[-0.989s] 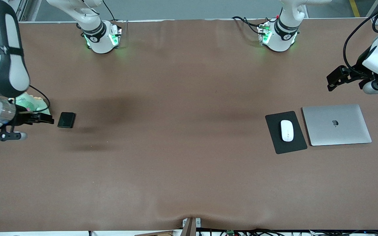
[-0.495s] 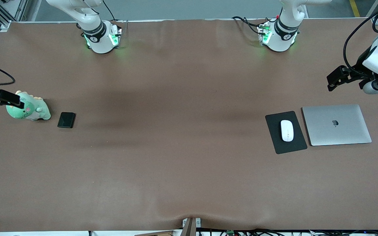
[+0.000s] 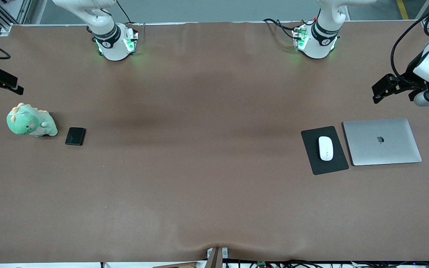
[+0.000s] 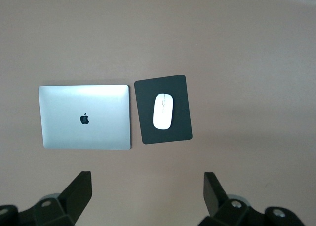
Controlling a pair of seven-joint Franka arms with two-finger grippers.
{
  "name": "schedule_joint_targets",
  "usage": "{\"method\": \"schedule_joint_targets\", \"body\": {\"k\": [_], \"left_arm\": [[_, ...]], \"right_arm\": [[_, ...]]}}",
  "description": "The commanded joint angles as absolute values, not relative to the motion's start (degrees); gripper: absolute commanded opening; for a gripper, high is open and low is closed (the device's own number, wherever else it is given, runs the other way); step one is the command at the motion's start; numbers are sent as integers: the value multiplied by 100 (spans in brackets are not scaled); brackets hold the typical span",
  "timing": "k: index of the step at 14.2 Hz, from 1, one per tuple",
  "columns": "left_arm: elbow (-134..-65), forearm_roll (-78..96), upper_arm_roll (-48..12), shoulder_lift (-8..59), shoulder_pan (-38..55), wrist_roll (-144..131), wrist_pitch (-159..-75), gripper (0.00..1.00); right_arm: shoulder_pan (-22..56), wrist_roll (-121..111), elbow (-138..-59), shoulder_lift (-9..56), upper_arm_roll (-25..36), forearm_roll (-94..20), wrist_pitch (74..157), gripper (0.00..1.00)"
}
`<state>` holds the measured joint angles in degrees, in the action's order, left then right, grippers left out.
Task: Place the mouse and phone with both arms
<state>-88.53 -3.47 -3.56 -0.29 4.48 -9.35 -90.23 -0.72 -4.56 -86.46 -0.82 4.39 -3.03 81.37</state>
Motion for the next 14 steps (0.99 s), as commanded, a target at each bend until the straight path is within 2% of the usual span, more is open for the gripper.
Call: {"method": "schedule_joint_targets", "body": {"k": [1,14], "left_arm": [[-8789,-299,-343,-53,439,-932,-8921,100],[-8789,-290,-343,-62,431,-914,-8877,100]], "right_arm": [[-324,-116,-8965,-378,63,-308,8148,100],[-123,-105,-9000,-413,316,-229,8051,100]]}}
